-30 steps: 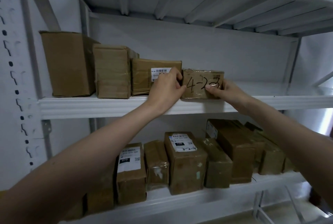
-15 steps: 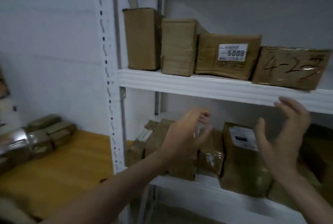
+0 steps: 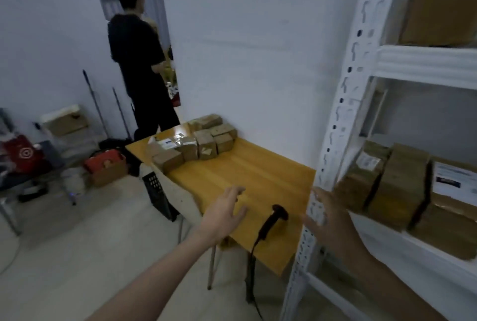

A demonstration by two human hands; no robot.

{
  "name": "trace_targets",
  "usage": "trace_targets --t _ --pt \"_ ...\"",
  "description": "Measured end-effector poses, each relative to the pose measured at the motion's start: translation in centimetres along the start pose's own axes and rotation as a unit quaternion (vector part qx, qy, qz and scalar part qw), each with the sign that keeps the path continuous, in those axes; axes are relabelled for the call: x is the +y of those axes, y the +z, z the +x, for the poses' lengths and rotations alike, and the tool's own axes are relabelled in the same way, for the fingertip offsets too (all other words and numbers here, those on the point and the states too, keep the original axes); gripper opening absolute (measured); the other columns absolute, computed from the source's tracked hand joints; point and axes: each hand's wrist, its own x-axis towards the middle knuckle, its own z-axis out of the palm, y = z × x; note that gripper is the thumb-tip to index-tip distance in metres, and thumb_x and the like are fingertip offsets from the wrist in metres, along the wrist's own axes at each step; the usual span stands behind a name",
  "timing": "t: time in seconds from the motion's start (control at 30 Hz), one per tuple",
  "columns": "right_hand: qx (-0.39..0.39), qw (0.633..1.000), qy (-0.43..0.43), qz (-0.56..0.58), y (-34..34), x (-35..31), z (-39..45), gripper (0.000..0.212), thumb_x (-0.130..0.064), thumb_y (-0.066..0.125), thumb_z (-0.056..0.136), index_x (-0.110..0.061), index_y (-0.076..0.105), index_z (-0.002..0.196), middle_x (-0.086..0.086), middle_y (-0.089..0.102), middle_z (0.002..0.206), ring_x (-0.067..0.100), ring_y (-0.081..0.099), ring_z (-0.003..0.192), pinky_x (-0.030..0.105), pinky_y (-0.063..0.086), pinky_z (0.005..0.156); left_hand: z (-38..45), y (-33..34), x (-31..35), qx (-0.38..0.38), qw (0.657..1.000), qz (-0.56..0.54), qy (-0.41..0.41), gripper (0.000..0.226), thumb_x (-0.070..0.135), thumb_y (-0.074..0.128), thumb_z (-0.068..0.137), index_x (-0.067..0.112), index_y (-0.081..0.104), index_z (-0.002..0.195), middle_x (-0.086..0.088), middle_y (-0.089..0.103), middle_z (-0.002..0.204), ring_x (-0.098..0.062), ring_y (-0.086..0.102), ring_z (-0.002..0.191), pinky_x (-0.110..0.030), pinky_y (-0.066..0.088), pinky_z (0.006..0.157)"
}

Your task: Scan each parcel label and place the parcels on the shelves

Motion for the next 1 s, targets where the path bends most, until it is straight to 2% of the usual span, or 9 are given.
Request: trace_targets --t 0.1,0.23,0.4,0.57,0.67,0.77,0.9,1.0 --pt "-0.038 0.998 0.051 -0.014 6.6 -2.7 1.8 0.067 -0.036 0.061 0.091 -0.021 0.029 0.148 0.000 0.031 0.151 0.018 0.032 0.138 0.032 0.031 0.109 -1.7 -2.4 -6.6 -0.029 0.999 0.021 -0.032 0.050 0.041 0.048 0.099 0.024 0.033 0.143 0.002 0.040 0.144 -0.014 0.051 0.121 -0.030 0.048 0.093" --pt "-0.088 0.992 0.085 0.001 15.0 -7.1 4.2 0.064 -0.033 0.058 0.094 -0.016 0.028 0.148 0.003 0.033 0.150 0.020 0.033 0.137 0.029 0.031 0.107 -3.4 -5.4 -14.9 -0.075 0.995 0.014 -0.070 0.060 0.041 0.047 0.099 0.019 0.024 0.150 0.001 0.028 0.151 -0.018 0.042 0.130 -0.023 0.036 0.100" --pt "-0.095 0.987 0.127 0.029 22.9 -11.0 6.6 0.063 -0.036 0.058 0.093 -0.014 0.032 0.146 0.003 0.036 0.147 0.020 0.037 0.133 0.027 0.034 0.102 -3.2 -8.1 -23.0 -0.099 0.991 0.030 -0.083 0.060 0.043 0.047 0.099 0.020 0.025 0.150 0.000 0.027 0.152 -0.018 0.042 0.132 -0.031 0.043 0.101" --pt "-0.117 0.981 0.156 0.019 26.8 -12.5 9.8 0.062 -0.039 0.058 0.093 -0.018 0.033 0.145 -0.001 0.037 0.146 0.017 0.040 0.130 0.022 0.035 0.095 -0.1 -9.7 -26.7 -0.119 0.991 0.039 -0.045 0.061 0.043 0.047 0.099 0.019 0.024 0.151 -0.001 0.027 0.153 -0.019 0.041 0.133 -0.031 0.043 0.103" --pt "-0.106 0.982 0.158 0.015 28.2 -12.7 13.0 0.062 -0.041 0.058 0.092 -0.018 0.034 0.144 0.000 0.037 0.146 0.018 0.040 0.130 0.026 0.037 0.099 2.9 -10.3 -28.3 -0.132 0.990 0.050 -0.027 0.061 0.043 0.046 0.099 0.018 0.024 0.150 -0.001 0.027 0.153 -0.020 0.041 0.132 -0.036 0.043 0.104" --pt "-0.097 0.981 0.165 0.025 29.7 -13.0 16.6 0.059 -0.035 0.059 0.093 -0.016 0.035 0.143 0.002 0.038 0.145 0.019 0.039 0.130 0.031 0.038 0.103 6.3 -10.9 -30.0 -0.144 0.987 0.066 -0.011 0.059 0.043 0.046 0.099 0.018 0.026 0.149 -0.001 0.028 0.151 -0.020 0.050 0.122 -0.033 0.047 0.096" --pt "-0.084 0.982 0.164 0.042 31.7 -13.0 22.1 0.058 -0.028 0.060 0.093 -0.015 0.035 0.144 0.003 0.038 0.145 0.020 0.040 0.130 0.031 0.040 0.102 11.9 -11.4 -32.2 -0.137 0.987 0.086 0.005 0.059 0.042 0.047 0.099 0.019 0.027 0.149 -0.002 0.031 0.150 -0.019 0.048 0.124 -0.031 0.049 0.093" --pt "-0.083 0.985 0.149 0.027 32.8 -12.6 26.8 0.059 -0.029 0.062 0.092 -0.015 0.036 0.144 0.004 0.038 0.147 0.020 0.039 0.132 0.031 0.038 0.104 16.7 -11.4 -33.3 -0.135 0.987 0.082 -0.011 0.060 0.042 0.049 0.098 0.019 0.025 0.149 -0.002 0.028 0.152 -0.021 0.048 0.125 -0.033 0.049 0.096"
